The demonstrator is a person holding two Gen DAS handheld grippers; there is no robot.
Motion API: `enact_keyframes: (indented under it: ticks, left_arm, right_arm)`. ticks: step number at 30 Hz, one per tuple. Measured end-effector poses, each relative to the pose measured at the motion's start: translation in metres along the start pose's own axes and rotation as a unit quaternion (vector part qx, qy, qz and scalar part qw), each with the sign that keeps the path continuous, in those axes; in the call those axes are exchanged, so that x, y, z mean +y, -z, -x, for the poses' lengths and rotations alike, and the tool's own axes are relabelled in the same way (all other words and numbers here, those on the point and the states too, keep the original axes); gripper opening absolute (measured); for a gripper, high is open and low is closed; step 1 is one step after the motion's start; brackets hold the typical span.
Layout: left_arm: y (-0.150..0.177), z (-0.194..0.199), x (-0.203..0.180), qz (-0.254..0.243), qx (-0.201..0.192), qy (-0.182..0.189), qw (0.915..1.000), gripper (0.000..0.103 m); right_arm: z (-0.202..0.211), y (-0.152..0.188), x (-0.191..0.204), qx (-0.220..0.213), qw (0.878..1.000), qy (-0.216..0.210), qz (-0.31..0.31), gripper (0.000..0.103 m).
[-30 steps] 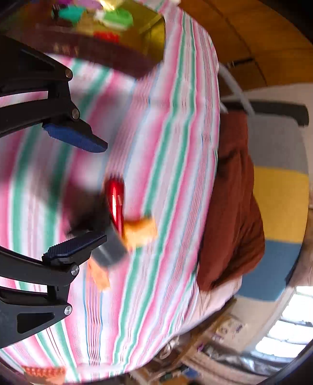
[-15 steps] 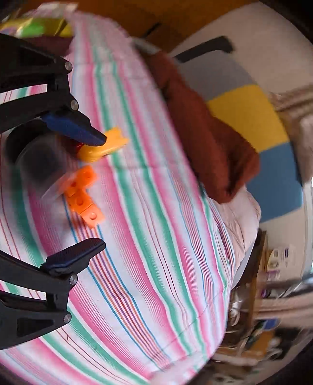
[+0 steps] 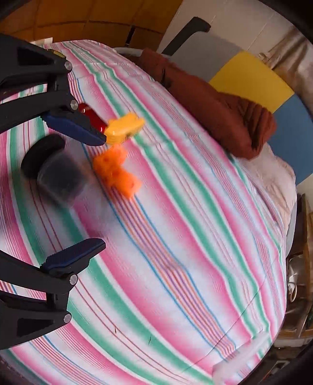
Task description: Organize rigid objects
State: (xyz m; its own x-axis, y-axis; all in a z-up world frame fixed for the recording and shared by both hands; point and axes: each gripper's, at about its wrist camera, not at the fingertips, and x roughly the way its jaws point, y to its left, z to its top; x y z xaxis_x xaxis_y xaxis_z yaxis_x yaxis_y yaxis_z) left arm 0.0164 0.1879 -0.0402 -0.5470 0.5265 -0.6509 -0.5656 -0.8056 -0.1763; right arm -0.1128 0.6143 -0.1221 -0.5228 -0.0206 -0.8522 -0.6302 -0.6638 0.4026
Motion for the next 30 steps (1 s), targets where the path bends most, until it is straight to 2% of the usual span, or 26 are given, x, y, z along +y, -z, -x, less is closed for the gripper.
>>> enact_keyframes:
  ticks: [2, 4, 6, 8, 11, 13, 16, 18, 20, 24, 28, 29, 30]
  left_arm:
    - [-0.009, -0.007, -0.015, -0.015, 0.003, 0.008, 0.9998, 0.046]
    - [-0.02, -0.014, -0.033, -0.038, 0.003, 0.015, 0.9992, 0.049]
    - [-0.032, -0.024, -0.053, -0.065, -0.001, 0.018, 0.9977, 0.063]
    - [-0.045, -0.036, -0.072, -0.092, 0.002, 0.029, 0.9953, 0.069]
    - [-0.065, -0.065, -0.102, -0.129, 0.021, 0.046, 0.9904, 0.069]
    - [-0.075, -0.085, -0.121, -0.16, 0.029, 0.041, 0.9858, 0.069]
    - [-0.088, -0.117, -0.146, -0.205, 0.048, 0.034, 0.977, 0.069]
    - [-0.098, -0.14, -0.16, -0.216, 0.067, 0.037, 0.9734, 0.069]
    - [-0.108, -0.16, -0.175, -0.228, 0.075, 0.045, 0.9696, 0.069]
    - [-0.12, -0.198, -0.197, -0.247, 0.091, 0.035, 0.9642, 0.068]
    - [-0.123, -0.232, -0.191, -0.206, 0.138, 0.077, 0.9656, 0.067]
    - [-0.122, -0.235, -0.185, -0.191, 0.142, 0.084, 0.9675, 0.063]
    - [-0.12, -0.238, -0.178, -0.184, 0.146, 0.077, 0.9689, 0.052]
  right_arm:
    - [-0.001, 0.0, -0.018, -0.024, 1.0, 0.0, -0.019, 0.08]
    - [-0.008, 0.001, -0.039, -0.003, 0.997, -0.003, -0.075, 0.08]
    - [-0.003, -0.001, -0.051, -0.017, 0.992, -0.032, -0.118, 0.08]
    - [-0.002, -0.003, -0.047, -0.019, 0.994, -0.027, -0.106, 0.08]
    - [-0.003, -0.002, -0.043, -0.014, 0.994, -0.034, -0.101, 0.08]
    - [0.0, -0.004, -0.044, -0.024, 0.993, -0.034, -0.107, 0.08]
    - [0.01, -0.008, -0.05, -0.05, 0.992, -0.01, -0.114, 0.08]
    - [0.013, -0.012, -0.057, -0.06, 0.99, -0.003, -0.128, 0.08]
    - [0.014, -0.011, -0.061, -0.06, 0.987, -0.013, -0.146, 0.08]
    - [0.013, -0.012, -0.064, -0.062, 0.986, -0.009, -0.155, 0.08]
    - [0.019, -0.019, -0.075, -0.081, 0.984, 0.022, -0.157, 0.08]
    - [0.021, -0.019, -0.08, -0.085, 0.982, 0.019, -0.167, 0.08]
    - [0.021, -0.018, -0.083, -0.084, 0.98, 0.014, -0.179, 0.08]
